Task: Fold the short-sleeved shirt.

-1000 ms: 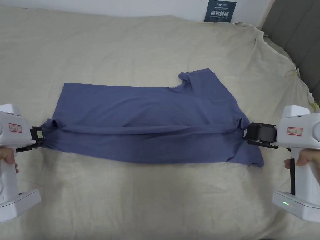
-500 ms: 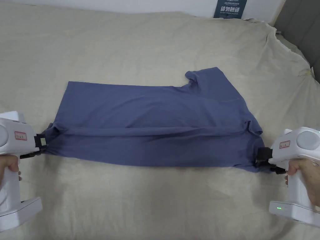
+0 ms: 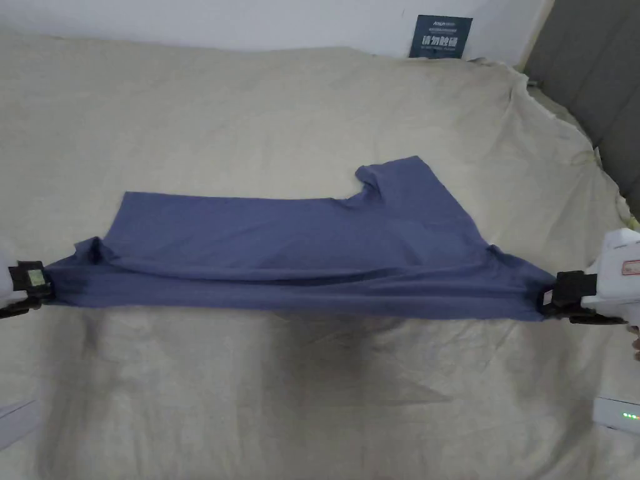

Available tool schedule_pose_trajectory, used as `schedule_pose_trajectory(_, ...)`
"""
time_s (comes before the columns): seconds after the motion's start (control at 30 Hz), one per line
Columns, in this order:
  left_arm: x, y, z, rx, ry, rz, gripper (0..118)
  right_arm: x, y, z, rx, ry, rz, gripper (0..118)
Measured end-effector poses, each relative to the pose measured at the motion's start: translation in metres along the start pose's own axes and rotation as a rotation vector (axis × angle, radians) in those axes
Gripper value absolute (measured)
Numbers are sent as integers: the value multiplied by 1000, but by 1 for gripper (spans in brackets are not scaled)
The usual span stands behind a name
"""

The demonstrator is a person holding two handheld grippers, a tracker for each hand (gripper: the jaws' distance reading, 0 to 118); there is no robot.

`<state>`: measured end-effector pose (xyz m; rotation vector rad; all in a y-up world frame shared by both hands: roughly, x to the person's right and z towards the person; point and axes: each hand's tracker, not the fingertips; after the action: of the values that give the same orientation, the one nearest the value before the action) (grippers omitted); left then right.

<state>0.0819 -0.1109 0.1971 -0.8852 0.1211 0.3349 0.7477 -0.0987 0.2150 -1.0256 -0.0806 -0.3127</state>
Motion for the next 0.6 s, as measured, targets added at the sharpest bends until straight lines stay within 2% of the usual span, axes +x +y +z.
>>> schedule_pose_trajectory(0.13, -22, -26, 31, 15, -17, 2, 0, 9, -28, 25, 10, 37, 11, 7)
schedule_pose_trajectory(0.3, -45, -78, 38, -32, 38, -1, 0, 10, -83, 14, -69, 36, 41, 7)
schedule_pose_trajectory(0.47, -61, -121, 15, -117, 62, 16, 0, 20, -124, -17, -132, -11, -6, 7)
schedule_pose_trajectory(0.5, -61, -126, 12, -127, 65, 15, 7, 22, -128, -20, -132, -13, -15, 7)
schedule_pose_trajectory(0.53, -60, -128, 9, -139, 71, 18, 26, 23, -130, -21, -130, -10, -33, 10)
schedule_pose_trajectory(0.57, -60, -128, 9, -148, 89, 16, 48, 24, -131, -20, -125, -3, -53, 18)
schedule_pose_trajectory(0.6, -59, -127, 9, -148, 127, 2, 73, 24, -130, -18, -124, -1, -55, 37)
